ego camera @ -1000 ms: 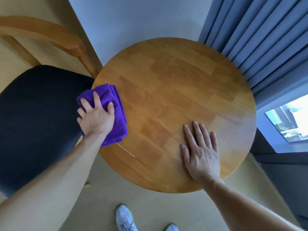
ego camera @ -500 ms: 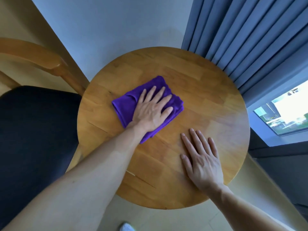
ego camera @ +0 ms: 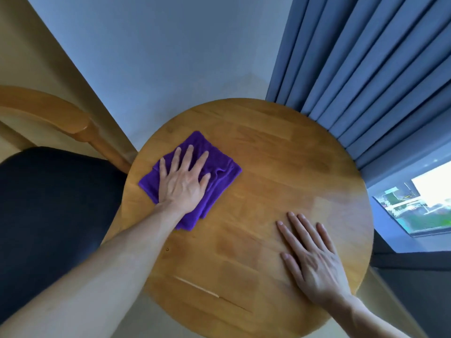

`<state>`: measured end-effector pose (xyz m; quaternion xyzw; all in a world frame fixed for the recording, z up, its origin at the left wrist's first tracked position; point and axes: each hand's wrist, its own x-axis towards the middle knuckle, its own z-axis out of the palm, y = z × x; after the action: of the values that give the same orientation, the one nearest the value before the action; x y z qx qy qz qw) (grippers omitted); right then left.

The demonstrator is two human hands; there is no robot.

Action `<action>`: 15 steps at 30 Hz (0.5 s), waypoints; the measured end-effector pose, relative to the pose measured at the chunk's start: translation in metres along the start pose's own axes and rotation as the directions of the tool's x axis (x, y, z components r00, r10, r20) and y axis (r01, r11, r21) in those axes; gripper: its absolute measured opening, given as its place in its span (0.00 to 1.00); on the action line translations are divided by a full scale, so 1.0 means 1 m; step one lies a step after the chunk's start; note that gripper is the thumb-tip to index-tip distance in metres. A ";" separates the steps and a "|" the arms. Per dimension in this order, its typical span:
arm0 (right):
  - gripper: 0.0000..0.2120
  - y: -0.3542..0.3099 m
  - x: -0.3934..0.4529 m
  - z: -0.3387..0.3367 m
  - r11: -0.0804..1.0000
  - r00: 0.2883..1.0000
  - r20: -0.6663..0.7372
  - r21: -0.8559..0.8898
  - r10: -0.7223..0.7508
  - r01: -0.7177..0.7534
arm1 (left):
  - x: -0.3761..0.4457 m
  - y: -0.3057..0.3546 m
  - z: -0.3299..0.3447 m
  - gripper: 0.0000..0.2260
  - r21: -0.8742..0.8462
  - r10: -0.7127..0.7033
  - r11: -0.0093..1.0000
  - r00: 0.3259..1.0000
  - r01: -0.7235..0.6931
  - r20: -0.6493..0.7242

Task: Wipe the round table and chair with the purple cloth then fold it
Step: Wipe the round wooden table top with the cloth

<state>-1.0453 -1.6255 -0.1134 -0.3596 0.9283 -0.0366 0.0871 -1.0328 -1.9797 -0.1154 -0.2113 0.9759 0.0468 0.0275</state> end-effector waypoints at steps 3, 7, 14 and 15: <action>0.29 0.027 0.011 -0.007 0.999 0.999 0.020 -0.014 -0.048 0.048 | 0.040 0.001 -0.005 0.28 -0.033 -0.176 0.984 0.983 0.178 0.050; 0.28 0.037 0.015 -0.008 0.997 0.997 0.010 0.023 -0.074 0.074 | 0.067 0.055 -0.003 0.31 -0.036 -0.164 0.985 0.984 0.166 0.066; 0.28 0.036 0.016 -0.009 0.991 0.998 -0.007 0.113 -0.065 0.065 | 0.016 0.135 0.009 0.31 0.027 0.365 0.930 0.930 -0.366 0.054; 0.27 0.036 0.018 -0.010 0.990 0.998 -0.013 0.121 -0.066 0.067 | 0.016 0.126 0.009 0.31 0.041 0.392 0.918 0.918 -0.395 0.051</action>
<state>-1.0839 -1.6115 -0.1107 -0.3844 0.9122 -0.0973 0.1033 -1.0992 -1.8715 -0.1159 -0.0091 0.9985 0.0312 0.0429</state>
